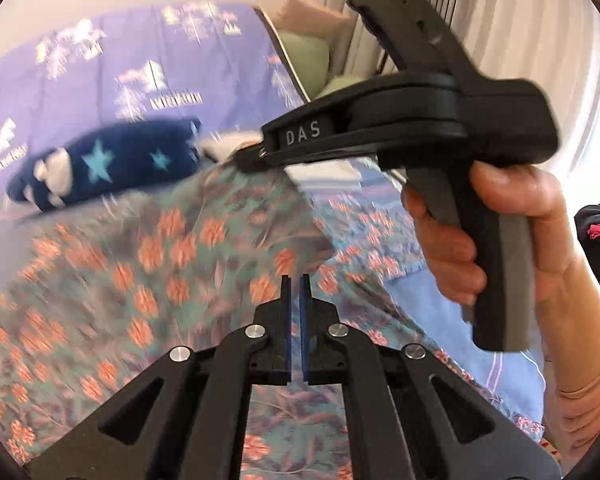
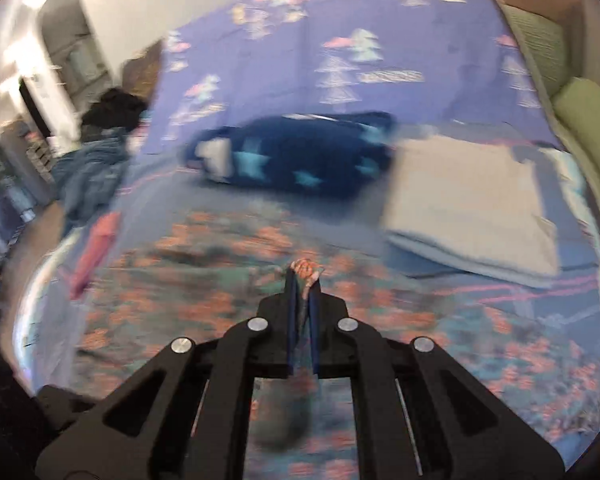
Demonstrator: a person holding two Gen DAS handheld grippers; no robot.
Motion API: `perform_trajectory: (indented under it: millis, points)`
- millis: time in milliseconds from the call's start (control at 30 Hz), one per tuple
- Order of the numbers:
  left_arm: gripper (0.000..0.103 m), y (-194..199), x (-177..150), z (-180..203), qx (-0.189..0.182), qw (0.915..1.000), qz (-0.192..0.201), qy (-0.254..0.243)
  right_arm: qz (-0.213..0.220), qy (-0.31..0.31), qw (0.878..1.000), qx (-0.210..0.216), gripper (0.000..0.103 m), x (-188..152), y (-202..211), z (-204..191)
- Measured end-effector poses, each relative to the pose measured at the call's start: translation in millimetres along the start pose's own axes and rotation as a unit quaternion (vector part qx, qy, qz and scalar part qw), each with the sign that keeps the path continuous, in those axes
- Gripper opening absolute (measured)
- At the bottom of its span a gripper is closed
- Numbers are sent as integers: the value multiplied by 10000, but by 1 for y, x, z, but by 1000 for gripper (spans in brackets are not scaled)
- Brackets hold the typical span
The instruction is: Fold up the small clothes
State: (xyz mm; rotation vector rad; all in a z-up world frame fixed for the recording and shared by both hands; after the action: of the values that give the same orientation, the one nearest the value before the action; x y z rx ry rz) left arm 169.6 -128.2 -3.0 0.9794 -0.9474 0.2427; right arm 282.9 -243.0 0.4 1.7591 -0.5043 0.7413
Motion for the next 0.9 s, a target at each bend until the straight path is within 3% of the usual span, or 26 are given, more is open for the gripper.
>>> perform_trajectory:
  millis: [33, 67, 133, 167, 200, 267, 300, 433, 533, 633, 767, 900]
  points:
    - [10, 1, -4, -1, 10, 10000, -43, 14, 23, -31, 9997, -233, 8, -7, -5, 12]
    - [14, 5, -8, -4, 37, 10000, -55, 1, 15, -98, 9991, -419, 16, -13, -10, 21]
    - [34, 23, -20, -13, 276, 9996, 46, -80, -134, -312, 9977, -584, 32, -27, -22, 34]
    - [38, 36, -26, -20, 497, 9986, 134, -116, -184, -426, 9977, -502, 40, -33, -23, 40]
    - [41, 53, -34, -34, 856, 9959, 260, -159, -184, -471, 9977, -444, 42, -37, -21, 41]
    - [41, 83, -49, -50, 1494, 9878, 413, -137, -148, -449, 9980, -411, 44, -45, -15, 41]
    - [41, 102, -61, -72, 1940, 9798, 480, 11, -117, -407, 9983, -388, 46, -49, -10, 39]
    - [41, 155, -103, -150, 2670, 9556, 374, 1192, -16, -204, 9997, -158, 53, -53, 6, 14]
    - [41, 175, -127, -185, 2547, 9504, 241, 1766, -40, 193, 9994, 270, 56, -48, 8, -29]
    - [41, 187, -144, -186, 2055, 9588, 230, 1945, -234, 751, 9933, 852, 56, -42, -5, -92]
    - [41, 172, -145, -175, 1983, 9653, 180, 1690, -642, 1451, 9733, 1658, 56, -37, -39, -188]
    - [41, 152, -149, -162, 2304, 9658, -211, 1168, -1035, 1862, 9574, 1947, 54, -33, -77, -261]
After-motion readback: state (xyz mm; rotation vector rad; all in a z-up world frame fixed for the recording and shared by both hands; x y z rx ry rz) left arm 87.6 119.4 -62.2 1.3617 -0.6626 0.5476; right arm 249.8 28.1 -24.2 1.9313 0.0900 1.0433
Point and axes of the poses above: each gripper's, at about its wrist camera, not at the fingertips, and y roughly against the way its jaws point, z to its right, x to its top, the point moved 1 cm from there along -y, roughly the way its jaws point, and after that the axes turned 4 degrees about z, right-handed, at the moved point
